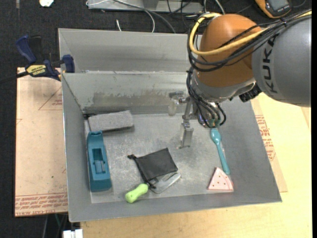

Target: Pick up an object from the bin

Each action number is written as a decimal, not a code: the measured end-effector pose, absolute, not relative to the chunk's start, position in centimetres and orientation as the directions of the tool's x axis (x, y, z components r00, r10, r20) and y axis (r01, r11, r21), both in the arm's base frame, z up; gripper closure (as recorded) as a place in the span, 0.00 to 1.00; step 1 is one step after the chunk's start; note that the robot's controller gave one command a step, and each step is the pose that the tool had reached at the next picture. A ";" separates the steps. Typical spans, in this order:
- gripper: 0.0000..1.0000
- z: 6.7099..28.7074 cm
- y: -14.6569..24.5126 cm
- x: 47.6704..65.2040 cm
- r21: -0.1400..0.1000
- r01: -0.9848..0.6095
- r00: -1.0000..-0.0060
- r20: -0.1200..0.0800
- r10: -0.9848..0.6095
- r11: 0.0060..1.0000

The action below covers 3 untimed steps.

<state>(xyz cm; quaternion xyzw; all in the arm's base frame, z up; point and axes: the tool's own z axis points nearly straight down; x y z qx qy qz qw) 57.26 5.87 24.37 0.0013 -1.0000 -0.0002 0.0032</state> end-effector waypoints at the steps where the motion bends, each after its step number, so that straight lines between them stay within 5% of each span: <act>1: 0.00 24.9 5.8 57.4 0.001 -0.001 -1.000 -0.002 -0.001 1.000; 2: 0.00 19.0 5.2 54.6 0.002 -0.002 -1.000 -0.005 -0.002 1.000; 3: 0.00 10.4 6.3 54.5 0.003 -0.033 -0.999 -0.012 -0.033 0.999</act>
Offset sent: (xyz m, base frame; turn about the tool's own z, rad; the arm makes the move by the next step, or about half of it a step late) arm -0.0634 -0.0169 -0.1288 -0.0012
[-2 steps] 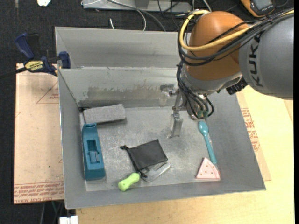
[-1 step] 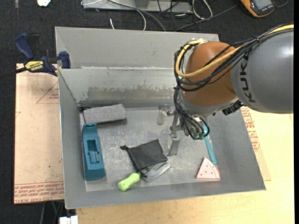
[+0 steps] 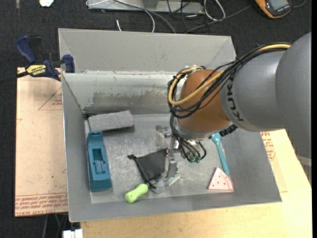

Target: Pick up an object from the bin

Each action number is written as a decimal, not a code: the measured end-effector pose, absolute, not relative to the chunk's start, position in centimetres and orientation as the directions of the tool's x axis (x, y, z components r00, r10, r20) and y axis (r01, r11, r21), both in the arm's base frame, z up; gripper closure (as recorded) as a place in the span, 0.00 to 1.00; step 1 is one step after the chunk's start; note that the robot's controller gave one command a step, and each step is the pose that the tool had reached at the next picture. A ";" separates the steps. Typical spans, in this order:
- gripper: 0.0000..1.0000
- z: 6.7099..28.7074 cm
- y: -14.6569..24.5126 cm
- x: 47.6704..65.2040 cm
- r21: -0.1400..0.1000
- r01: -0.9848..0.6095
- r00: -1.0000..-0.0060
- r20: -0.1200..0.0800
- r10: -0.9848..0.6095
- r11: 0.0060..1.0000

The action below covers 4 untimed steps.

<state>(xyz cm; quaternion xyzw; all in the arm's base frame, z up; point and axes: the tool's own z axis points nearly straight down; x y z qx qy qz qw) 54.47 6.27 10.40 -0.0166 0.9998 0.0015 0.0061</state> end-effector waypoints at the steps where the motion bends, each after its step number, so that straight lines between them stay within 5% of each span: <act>1: 1.00 7.1 6.4 52.9 0.005 0.110 -0.994 -0.012 0.110 0.994; 2: 1.00 7.1 6.4 52.9 0.006 0.110 -0.994 -0.012 0.111 0.994; 3: 1.00 12.4 7.0 50.7 0.003 0.083 -0.997 -0.003 0.083 0.997; 4: 1.00 20.4 8.4 52.9 0.007 0.072 -0.997 -0.017 0.072 0.997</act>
Offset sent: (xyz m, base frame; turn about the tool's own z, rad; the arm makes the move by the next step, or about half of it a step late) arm 0.0000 0.0000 0.0000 0.0000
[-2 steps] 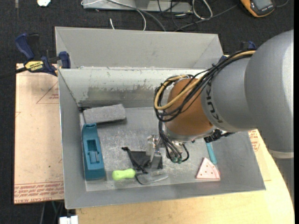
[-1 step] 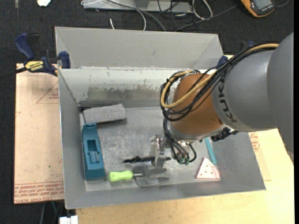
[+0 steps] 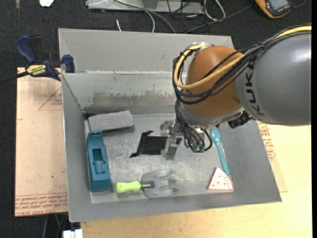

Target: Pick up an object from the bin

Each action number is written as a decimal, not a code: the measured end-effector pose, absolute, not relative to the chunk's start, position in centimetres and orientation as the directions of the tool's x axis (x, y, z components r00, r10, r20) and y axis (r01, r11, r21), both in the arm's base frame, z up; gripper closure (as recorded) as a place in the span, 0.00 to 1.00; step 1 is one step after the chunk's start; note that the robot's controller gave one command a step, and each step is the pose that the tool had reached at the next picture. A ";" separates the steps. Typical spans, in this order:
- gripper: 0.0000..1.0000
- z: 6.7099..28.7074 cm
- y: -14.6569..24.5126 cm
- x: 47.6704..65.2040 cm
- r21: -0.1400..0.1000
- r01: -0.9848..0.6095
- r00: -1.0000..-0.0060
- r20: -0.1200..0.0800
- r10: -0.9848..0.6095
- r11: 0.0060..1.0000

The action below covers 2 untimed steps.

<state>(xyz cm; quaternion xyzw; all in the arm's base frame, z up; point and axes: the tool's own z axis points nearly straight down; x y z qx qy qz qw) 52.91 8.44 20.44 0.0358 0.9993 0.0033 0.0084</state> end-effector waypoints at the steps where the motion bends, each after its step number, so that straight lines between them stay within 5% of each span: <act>1: 1.00 11.6 12.1 56.0 0.002 -0.285 -0.958 -0.011 -0.285 0.958; 2: 1.00 16.3 11.1 54.6 0.003 -0.331 -0.943 -0.007 -0.331 0.943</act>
Offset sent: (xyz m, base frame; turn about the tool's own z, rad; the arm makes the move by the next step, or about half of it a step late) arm 0.0018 0.0125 0.0667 -0.0490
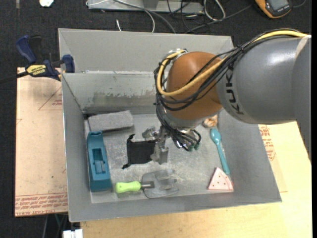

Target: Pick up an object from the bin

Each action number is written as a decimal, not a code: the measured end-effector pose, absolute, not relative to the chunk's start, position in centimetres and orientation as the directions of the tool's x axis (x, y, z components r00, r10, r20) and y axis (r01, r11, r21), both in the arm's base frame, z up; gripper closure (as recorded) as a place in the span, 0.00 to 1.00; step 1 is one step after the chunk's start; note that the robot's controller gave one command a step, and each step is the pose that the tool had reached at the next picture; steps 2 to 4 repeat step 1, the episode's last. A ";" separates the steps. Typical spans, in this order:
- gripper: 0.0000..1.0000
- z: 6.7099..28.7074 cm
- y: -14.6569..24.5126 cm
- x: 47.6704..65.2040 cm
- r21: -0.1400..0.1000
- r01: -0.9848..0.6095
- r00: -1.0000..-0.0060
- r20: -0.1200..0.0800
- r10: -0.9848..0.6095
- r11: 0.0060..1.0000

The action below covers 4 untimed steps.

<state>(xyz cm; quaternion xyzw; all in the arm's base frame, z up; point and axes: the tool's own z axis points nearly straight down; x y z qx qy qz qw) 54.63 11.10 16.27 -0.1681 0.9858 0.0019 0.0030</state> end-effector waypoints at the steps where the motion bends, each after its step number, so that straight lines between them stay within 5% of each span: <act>1: 1.00 21.7 11.9 55.5 0.004 -0.196 -0.981 -0.006 -0.196 0.981; 4: 1.00 21.7 11.9 55.5 0.004 -0.196 -0.981 -0.006 -0.196 0.981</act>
Offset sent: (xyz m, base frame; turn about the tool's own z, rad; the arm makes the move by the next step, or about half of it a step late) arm 0.0125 -0.0457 0.2094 0.2258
